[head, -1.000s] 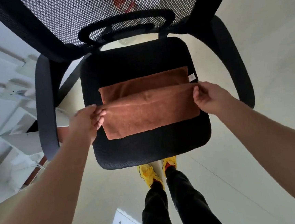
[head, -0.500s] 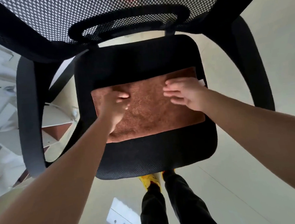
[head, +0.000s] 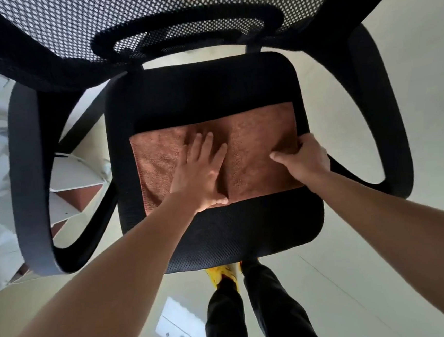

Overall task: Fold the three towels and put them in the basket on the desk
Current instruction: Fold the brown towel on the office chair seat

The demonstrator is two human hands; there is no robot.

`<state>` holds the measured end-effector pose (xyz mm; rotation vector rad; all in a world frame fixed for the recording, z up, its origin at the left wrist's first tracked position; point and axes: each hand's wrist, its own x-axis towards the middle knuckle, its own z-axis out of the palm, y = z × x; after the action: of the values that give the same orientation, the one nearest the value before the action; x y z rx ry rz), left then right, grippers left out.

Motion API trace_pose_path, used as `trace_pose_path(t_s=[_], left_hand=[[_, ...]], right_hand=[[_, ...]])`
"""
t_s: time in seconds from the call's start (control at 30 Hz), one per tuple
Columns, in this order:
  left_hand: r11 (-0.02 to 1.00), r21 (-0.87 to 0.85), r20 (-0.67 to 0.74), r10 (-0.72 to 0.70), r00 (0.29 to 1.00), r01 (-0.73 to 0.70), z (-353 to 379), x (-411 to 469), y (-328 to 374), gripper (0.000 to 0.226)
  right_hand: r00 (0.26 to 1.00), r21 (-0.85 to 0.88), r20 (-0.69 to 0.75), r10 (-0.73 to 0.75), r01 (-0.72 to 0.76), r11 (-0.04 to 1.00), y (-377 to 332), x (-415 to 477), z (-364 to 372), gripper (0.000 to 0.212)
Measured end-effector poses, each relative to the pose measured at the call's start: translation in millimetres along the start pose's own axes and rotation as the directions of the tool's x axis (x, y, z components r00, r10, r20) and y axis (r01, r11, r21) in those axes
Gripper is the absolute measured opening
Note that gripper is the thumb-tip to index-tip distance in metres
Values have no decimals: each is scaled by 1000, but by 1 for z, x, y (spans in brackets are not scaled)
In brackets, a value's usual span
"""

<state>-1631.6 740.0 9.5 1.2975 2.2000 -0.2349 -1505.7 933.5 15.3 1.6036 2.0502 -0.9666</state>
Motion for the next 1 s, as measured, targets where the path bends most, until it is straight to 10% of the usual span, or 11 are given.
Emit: trace_pose_path(t_s=[0.17, 0.43, 0.63, 0.83, 1.0], left_hand=[[998, 53, -6, -37, 999, 37, 13, 10, 6, 143], [976, -179, -36, -136, 990, 128, -9, -20, -7, 125], [745, -477, -159, -595, 788, 467, -21, -90, -70, 41], [382, -756, 25, -794, 607, 531, -17, -124, -107, 43], [362, -798, 15, -787, 617, 481, -10, -117, -107, 39]], right_hand=[[994, 250, 76, 82, -99, 963, 10, 5, -2, 55], [963, 270, 34, -268, 250, 930, -10, -31, -37, 46], [842, 231, 165, -513, 472, 851, -77, -84, 4, 44], [801, 62, 259, -540, 544, 837, -136, -110, 109, 42], [768, 80, 445, -461, 478, 874, -147, -110, 142, 54]])
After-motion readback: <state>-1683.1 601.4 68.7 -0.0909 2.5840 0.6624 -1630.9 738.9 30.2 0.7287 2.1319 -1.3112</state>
